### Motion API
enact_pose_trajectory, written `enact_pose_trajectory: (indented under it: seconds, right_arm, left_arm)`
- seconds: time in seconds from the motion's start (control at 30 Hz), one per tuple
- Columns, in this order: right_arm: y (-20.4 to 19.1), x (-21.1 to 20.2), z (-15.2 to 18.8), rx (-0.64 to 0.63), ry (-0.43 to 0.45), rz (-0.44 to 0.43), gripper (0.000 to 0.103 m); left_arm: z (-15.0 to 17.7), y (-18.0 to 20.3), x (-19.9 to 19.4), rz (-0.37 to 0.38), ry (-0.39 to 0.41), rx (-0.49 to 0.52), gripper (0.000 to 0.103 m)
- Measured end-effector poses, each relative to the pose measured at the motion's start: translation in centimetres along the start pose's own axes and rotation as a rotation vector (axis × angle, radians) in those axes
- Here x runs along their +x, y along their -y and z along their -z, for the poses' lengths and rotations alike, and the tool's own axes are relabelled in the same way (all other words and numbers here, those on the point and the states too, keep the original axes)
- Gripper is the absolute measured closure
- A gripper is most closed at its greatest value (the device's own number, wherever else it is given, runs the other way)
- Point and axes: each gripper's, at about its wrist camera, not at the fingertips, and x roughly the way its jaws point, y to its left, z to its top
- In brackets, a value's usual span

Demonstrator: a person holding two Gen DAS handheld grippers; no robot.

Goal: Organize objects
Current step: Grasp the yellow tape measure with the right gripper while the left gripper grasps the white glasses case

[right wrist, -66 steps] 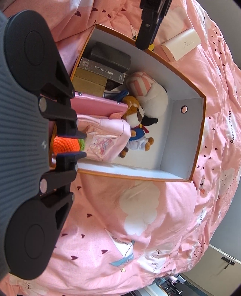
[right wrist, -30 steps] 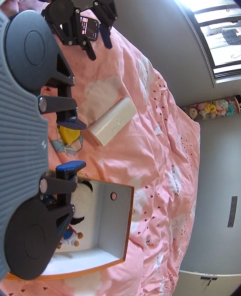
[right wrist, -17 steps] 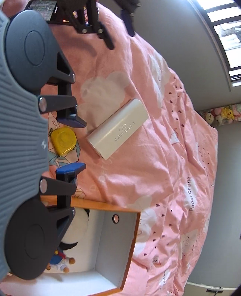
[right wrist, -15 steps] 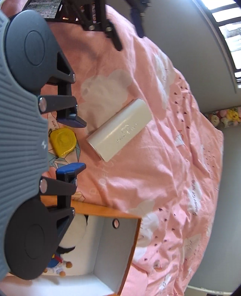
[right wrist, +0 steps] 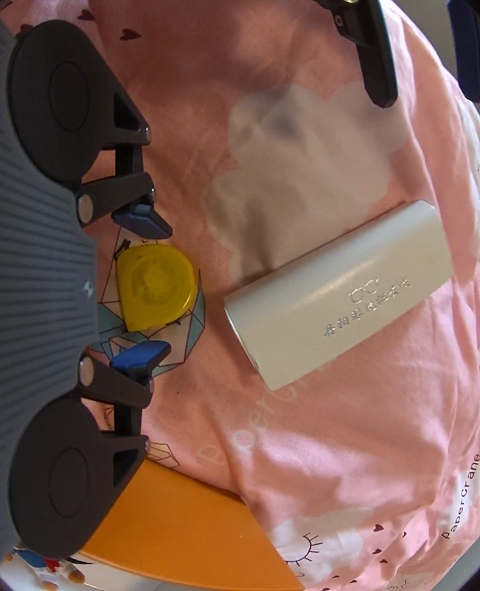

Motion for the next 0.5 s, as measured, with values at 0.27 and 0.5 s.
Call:
enact_pose_trajectory:
  seconds: [0.27, 0.5]
  right_arm:
    - [0.6, 1.2, 0.2, 0.026, -0.044, -0.053, 0.048]
    - [2.9, -2.9, 0.7, 0.092, 0.021, -0.112, 0.099]
  left_arm:
    - [-0.9, 0.5, 1.9, 0.032, -0.005, 0.089, 0.038]
    - [-1.8, 1.5, 4.0, 0.051, -0.002, 0.210, 0.036]
